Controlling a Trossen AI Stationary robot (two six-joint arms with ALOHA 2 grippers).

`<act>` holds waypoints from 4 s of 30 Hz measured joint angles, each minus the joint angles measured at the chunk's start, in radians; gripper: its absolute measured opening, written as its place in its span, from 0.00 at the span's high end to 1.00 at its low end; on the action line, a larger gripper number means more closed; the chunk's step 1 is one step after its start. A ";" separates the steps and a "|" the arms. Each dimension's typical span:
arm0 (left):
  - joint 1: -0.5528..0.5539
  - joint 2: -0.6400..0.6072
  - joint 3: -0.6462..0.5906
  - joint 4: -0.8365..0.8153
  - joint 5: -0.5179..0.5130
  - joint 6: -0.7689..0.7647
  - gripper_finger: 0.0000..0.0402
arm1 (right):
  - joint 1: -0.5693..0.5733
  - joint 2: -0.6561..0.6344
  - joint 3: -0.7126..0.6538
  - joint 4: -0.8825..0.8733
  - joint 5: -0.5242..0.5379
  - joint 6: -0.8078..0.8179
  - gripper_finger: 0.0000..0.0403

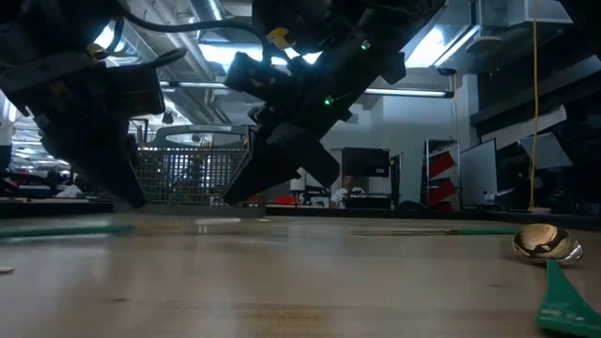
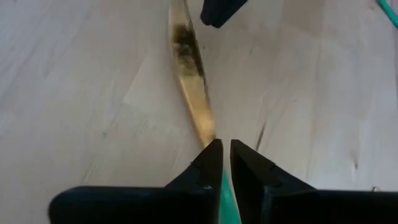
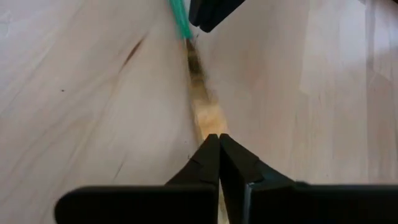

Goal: Sort silverware
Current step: Put the green knife into the gray silverware basket, then put the knife into the gray silverware basket

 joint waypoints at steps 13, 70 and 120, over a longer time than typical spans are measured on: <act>-0.004 0.000 0.000 -0.001 0.000 0.024 0.90 | -0.001 0.000 0.000 -0.003 0.000 0.002 0.96; -0.065 0.147 0.000 0.002 -0.012 -0.038 0.92 | -0.083 0.002 0.055 -0.275 -0.160 0.060 0.66; -0.060 0.150 0.000 0.234 0.037 -0.348 0.92 | -0.013 0.031 0.055 -0.213 -0.172 -0.020 0.69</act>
